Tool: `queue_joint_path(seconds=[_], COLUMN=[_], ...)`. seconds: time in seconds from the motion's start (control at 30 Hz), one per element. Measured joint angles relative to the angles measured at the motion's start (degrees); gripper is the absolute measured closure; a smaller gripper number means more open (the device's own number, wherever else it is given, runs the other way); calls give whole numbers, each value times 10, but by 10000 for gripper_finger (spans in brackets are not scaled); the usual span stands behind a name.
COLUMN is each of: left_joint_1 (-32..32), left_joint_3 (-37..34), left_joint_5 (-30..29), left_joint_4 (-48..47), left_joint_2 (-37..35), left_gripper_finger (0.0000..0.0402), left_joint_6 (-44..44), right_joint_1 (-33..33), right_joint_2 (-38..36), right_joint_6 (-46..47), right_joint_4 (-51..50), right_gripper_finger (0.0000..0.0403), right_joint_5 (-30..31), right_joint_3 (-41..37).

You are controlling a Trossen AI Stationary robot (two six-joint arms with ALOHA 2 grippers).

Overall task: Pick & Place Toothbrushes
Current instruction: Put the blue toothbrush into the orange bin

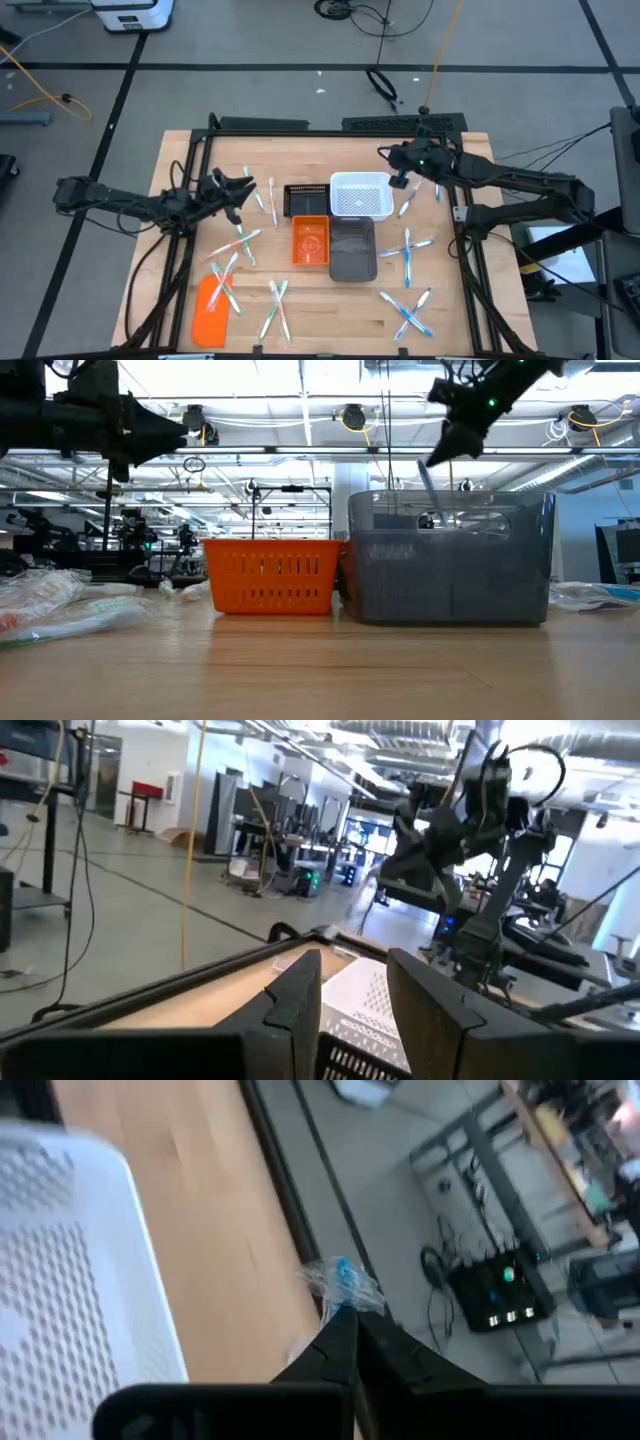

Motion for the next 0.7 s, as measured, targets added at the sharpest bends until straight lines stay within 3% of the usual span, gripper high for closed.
queue_joint_path(seconds=[0.2, 0.53, 0.7], left_joint_1=[0, 0, 0], left_joint_3=[47, 191, 272], left_joint_5=[1, 2, 25], left_joint_4=[3, 7, 8], left_joint_2=[78, 282, 376], left_gripper_finger=[284, 284, 284], left_joint_6=[24, 139, 180], right_joint_1=[45, 117, 150], right_joint_2=[0, 0, 0], right_joint_6=[30, 73, 85], right_joint_4=[42, 125, 166], right_gripper_finger=[403, 403, 403], right_joint_5=[-6, -114, -138], right_joint_3=[15, 33, 34])
